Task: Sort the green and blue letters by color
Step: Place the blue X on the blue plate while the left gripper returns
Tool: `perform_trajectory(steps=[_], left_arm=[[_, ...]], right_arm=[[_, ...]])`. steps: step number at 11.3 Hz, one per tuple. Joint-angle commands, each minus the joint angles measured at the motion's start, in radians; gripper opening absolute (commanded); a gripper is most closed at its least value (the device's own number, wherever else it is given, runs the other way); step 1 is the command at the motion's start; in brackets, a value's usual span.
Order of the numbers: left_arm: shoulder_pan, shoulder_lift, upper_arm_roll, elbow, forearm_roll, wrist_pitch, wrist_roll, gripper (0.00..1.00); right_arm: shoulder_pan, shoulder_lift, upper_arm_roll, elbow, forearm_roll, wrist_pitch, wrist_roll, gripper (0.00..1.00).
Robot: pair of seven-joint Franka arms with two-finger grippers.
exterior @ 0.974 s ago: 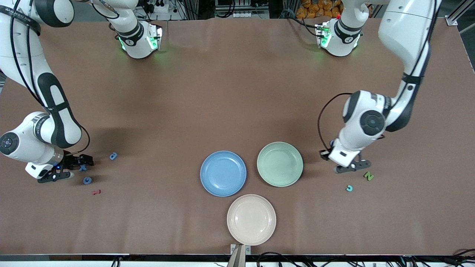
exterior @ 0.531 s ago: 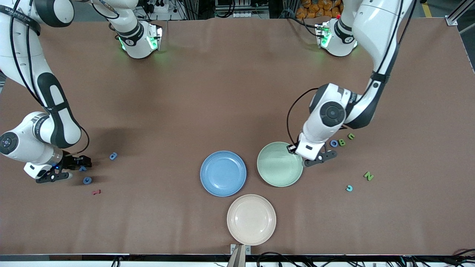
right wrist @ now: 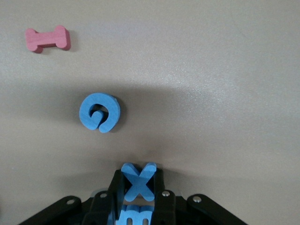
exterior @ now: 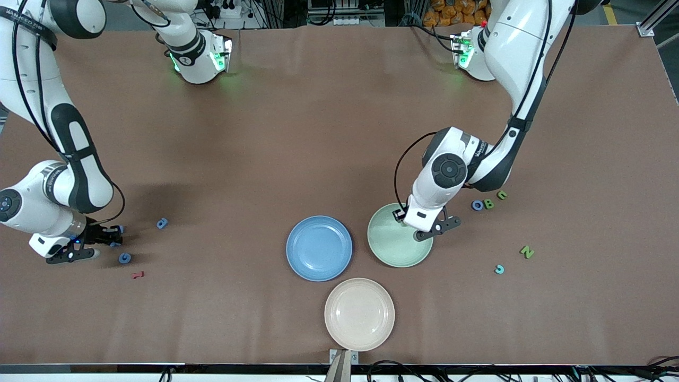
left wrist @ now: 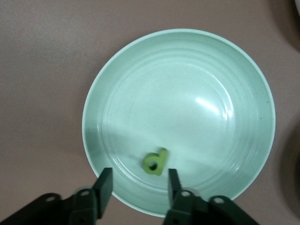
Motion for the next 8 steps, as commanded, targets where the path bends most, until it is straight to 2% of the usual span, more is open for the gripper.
perform_trajectory(steps=[1, 3, 5, 8], left_arm=[[0.002, -0.011, 0.01, 0.012, 0.051, -0.021, 0.048, 1.0], [0.046, -0.042, 0.009, -0.017, 0.051, -0.032, 0.194, 1.0], [0.098, -0.068, 0.007, -0.032, 0.052, -0.067, 0.33, 1.0], [0.19, -0.099, -0.004, -0.069, 0.054, -0.079, 0.589, 1.0]], right_arm=[[0.011, -0.003, 0.003, 0.043, -0.013, -0.027, 0.025, 0.0], [0.037, -0.03, 0.003, 0.069, -0.011, -0.094, 0.029, 0.0], [0.049, -0.029, 0.021, 0.149, 0.006, -0.21, 0.046, 0.0], [0.141, -0.029, 0.04, 0.172, 0.003, -0.234, 0.24, 0.0]])
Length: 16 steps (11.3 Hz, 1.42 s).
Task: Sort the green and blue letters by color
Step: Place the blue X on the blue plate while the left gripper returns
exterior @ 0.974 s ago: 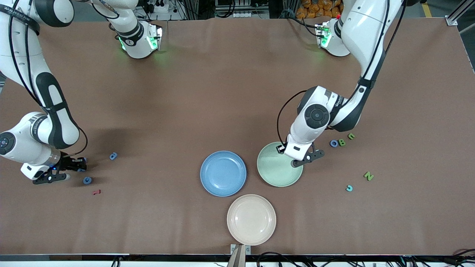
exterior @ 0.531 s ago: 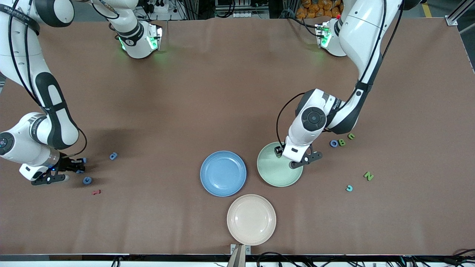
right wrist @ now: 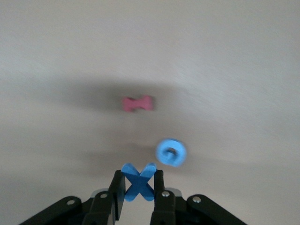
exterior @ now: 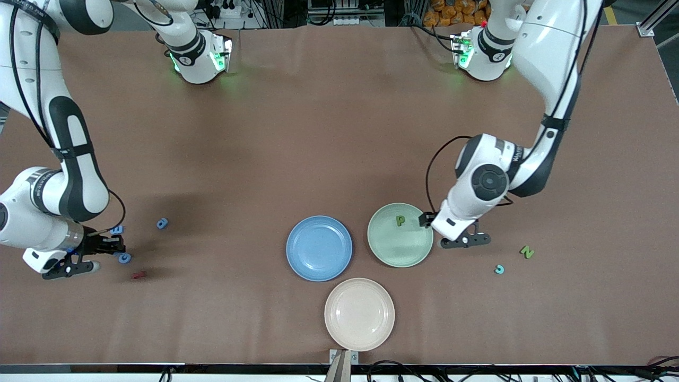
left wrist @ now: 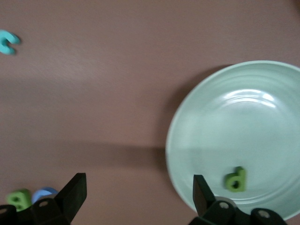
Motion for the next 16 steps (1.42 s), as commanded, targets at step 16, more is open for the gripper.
perform_trajectory(steps=[16], left_arm=[[0.469, -0.092, -0.343, -0.195, 0.316, 0.034, 0.417, 1.0]], right_arm=[[0.325, 0.01, 0.289, 0.067, 0.181, 0.062, 1.172, 0.0]])
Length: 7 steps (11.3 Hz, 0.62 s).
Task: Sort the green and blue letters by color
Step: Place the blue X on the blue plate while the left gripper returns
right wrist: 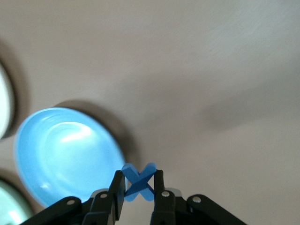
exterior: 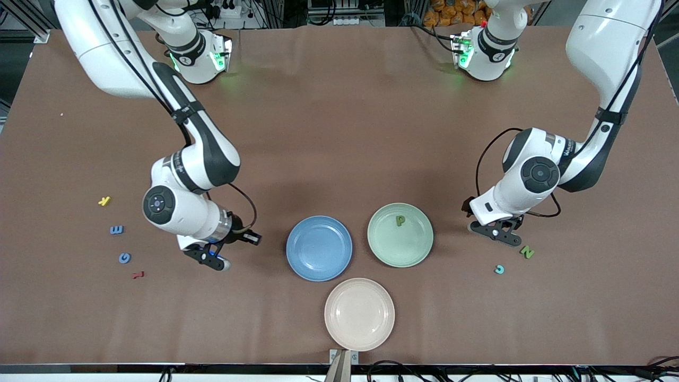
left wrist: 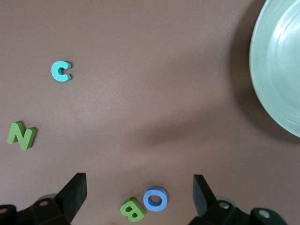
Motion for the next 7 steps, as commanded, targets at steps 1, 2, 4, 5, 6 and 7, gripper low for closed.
perform_trajectory(steps=[1, 2, 4, 5, 6, 7], left_arm=[[0.017, -0.02, -0.012, -0.031, 0.012, 0.007, 0.017, 1.0], [0.017, -0.016, -0.012, -0.036, 0.013, 0.013, 0.023, 1.0], [0.014, -0.017, -0.012, -0.038, 0.013, 0.019, 0.024, 1.0], [0.018, -0.022, -0.014, -0.048, 0.018, 0.022, 0.055, 1.0], [0.025, -0.022, -0.015, -0.051, 0.015, 0.035, 0.172, 1.0], [0.049, -0.022, -0.017, -0.067, 0.013, 0.061, 0.284, 1.0]], right_arm=[[0.054, 0.036, -0.004, 0.035, 0.198, 0.127, 0.094, 0.0], [0.082, 0.049, -0.004, 0.035, 0.231, 0.191, 0.14, 0.0], [0.139, 0.072, -0.006, 0.035, 0.237, 0.322, 0.254, 0.17], [0.145, 0.078, -0.006, 0.031, 0.237, 0.35, 0.279, 0.99], [0.153, 0.078, -0.008, 0.028, 0.234, 0.353, 0.279, 1.0], [0.153, 0.078, -0.009, 0.026, 0.231, 0.353, 0.277, 1.0]])
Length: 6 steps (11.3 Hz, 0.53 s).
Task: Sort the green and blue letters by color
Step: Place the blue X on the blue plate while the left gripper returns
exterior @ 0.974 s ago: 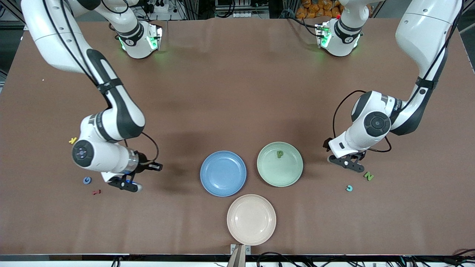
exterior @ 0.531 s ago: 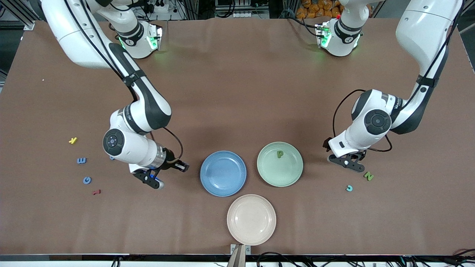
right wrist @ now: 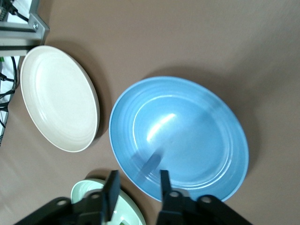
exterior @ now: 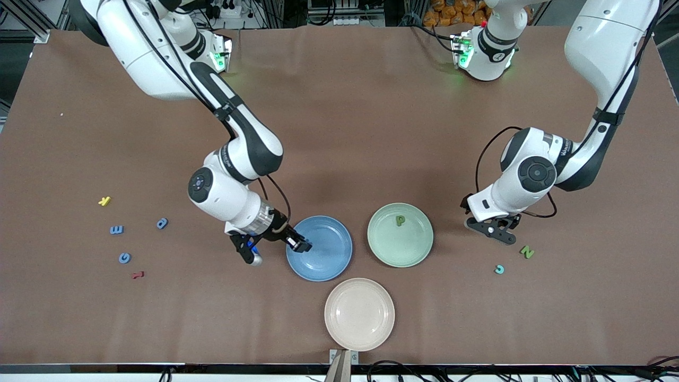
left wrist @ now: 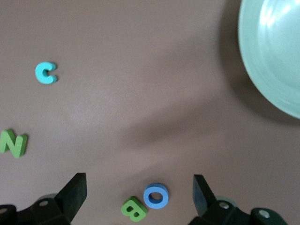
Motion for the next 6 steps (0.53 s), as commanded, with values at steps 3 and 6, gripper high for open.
perform_trajectory(steps=[3, 6], left_arm=[[0.177, -0.022, -0.023, -0.206, 0.013, 0.301, 0.517, 1.0], [0.225, -0.027, -0.022, -0.251, 0.013, 0.311, 0.615, 1.0]], right_arm=[[-0.004, 0.004, -0.048, -0.004, -0.005, -0.012, 0.008, 1.0], [-0.025, -0.031, -0.112, -0.016, -0.141, -0.209, -0.103, 1.0]])
